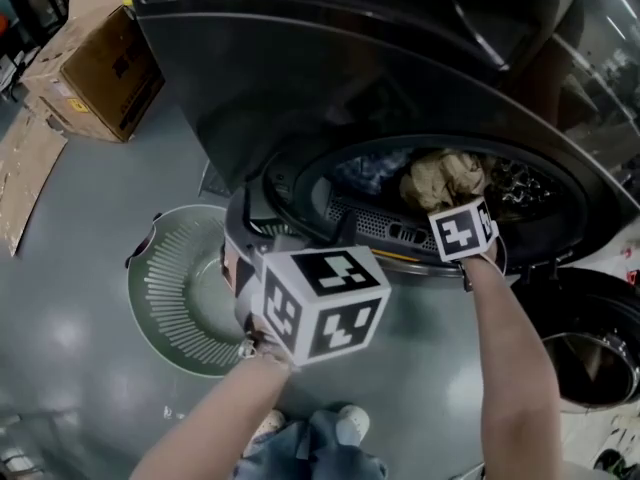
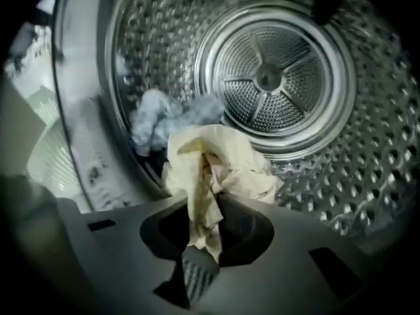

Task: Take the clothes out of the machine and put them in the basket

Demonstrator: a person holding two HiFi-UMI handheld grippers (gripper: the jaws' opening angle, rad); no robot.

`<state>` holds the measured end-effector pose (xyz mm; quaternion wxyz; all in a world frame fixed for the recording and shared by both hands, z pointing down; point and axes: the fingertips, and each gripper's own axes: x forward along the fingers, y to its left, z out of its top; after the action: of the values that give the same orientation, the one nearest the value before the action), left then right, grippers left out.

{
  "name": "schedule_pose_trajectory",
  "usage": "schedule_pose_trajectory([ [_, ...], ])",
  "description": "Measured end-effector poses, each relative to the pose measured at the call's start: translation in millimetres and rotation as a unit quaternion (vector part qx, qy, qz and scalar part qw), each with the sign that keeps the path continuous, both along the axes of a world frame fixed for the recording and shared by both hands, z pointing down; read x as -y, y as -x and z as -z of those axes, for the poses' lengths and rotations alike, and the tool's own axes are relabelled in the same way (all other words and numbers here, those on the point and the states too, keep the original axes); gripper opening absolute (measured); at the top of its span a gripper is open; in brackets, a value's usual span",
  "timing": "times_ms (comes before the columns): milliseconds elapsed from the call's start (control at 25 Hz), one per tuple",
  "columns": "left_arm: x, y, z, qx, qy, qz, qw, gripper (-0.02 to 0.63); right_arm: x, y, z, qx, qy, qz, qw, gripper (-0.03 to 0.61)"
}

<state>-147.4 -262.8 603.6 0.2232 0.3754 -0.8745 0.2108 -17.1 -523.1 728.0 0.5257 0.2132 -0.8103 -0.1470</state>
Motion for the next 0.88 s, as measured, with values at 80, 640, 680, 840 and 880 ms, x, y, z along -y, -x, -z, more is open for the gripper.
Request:
schedule_pose_trajectory([
  [80,-4.0,-1.8,6.2,0.004,0.023,-0.016,0.9996,0.566,-13.6,-15.0,6.5,0.023,0.031,-0.024,0.999,0.072],
  [640,-45.6,-34.7,58.7,-0.040,0.059,-0.070,0.9950,0.566,-87.0,-49.9,127.5,0.107,0.047,0.008,0.993,0.072],
  [680,-47.8,-37.0,62.2,-0.045,0.059,-0.070,0.9948,0.566,-91.3,-53.8,132.2,0.107,0.050,0.008,0.993,0.072],
  [840,-51.6,-48.4,77.9,-0.055,0.058,-0.079,0.9936,0.566,-107.1,-66.8,150.1,0.113,0.063,0.006,0.992,0.072],
  [880,-52.5,-51.4,81.5,-0.055,0.058,-0.083,0.9933,0.566,-110.6,-69.1,154.4,0.118,0.069,0.002,0.991,0.072],
])
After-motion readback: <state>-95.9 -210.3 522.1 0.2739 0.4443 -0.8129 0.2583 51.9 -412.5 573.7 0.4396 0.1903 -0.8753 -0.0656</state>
